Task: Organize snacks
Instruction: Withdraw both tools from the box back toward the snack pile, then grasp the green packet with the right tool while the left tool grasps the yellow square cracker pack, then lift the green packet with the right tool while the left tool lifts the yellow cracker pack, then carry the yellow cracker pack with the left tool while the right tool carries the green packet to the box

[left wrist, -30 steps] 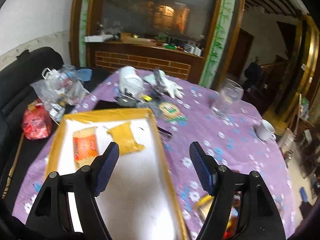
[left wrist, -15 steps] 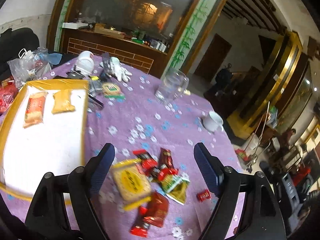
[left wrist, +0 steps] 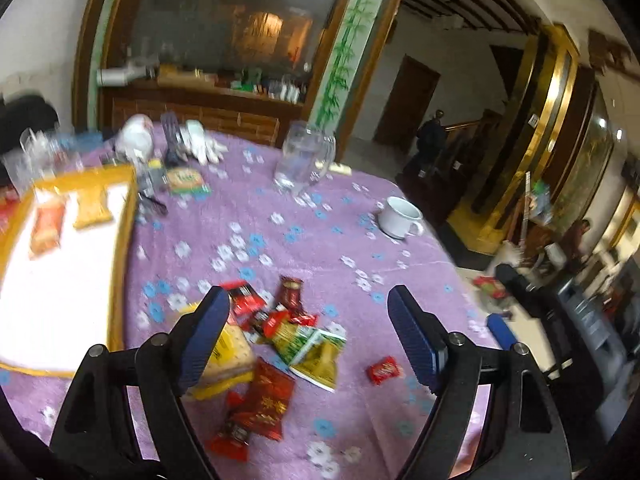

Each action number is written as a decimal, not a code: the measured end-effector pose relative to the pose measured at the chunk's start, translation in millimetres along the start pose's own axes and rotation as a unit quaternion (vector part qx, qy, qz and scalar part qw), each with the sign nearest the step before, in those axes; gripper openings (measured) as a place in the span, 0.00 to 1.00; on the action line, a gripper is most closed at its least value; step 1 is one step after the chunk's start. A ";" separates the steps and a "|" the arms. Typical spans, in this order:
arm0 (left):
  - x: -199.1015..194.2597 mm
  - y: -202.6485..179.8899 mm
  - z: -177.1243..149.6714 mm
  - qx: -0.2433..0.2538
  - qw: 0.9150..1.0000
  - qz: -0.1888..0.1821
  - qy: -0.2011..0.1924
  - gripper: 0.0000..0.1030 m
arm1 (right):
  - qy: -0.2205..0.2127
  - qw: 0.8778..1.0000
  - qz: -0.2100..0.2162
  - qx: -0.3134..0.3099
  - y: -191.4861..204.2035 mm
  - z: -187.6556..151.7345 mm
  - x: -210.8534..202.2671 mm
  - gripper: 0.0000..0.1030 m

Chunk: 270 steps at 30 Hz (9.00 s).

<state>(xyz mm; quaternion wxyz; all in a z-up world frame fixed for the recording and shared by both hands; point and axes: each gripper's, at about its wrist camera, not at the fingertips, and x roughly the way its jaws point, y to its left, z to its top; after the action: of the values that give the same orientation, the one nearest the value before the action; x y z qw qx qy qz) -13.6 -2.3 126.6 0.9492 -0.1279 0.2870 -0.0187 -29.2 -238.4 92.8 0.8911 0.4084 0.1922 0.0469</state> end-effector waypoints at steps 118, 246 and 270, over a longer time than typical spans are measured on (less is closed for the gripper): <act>144.9 61.9 -33.6 0.125 0.970 0.069 0.197 0.72 | 0.302 0.864 -0.144 -0.375 16.0 -87.3 163.3 0.39; 24.8 284.8 5.1 -0.089 0.979 0.177 0.054 0.70 | 0.301 0.840 0.048 -0.448 203.0 -214.0 137.3 0.34; 32.7 295.0 -8.3 -0.093 0.971 0.211 0.058 0.70 | 0.379 0.824 0.037 -0.419 220.2 -282.0 209.0 0.36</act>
<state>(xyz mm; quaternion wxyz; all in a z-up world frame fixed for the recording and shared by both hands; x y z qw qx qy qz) -2.0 277.3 27.5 0.8976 -0.1504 0.3622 0.2015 72.2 157.8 26.3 0.8311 -0.0477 0.4614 0.3068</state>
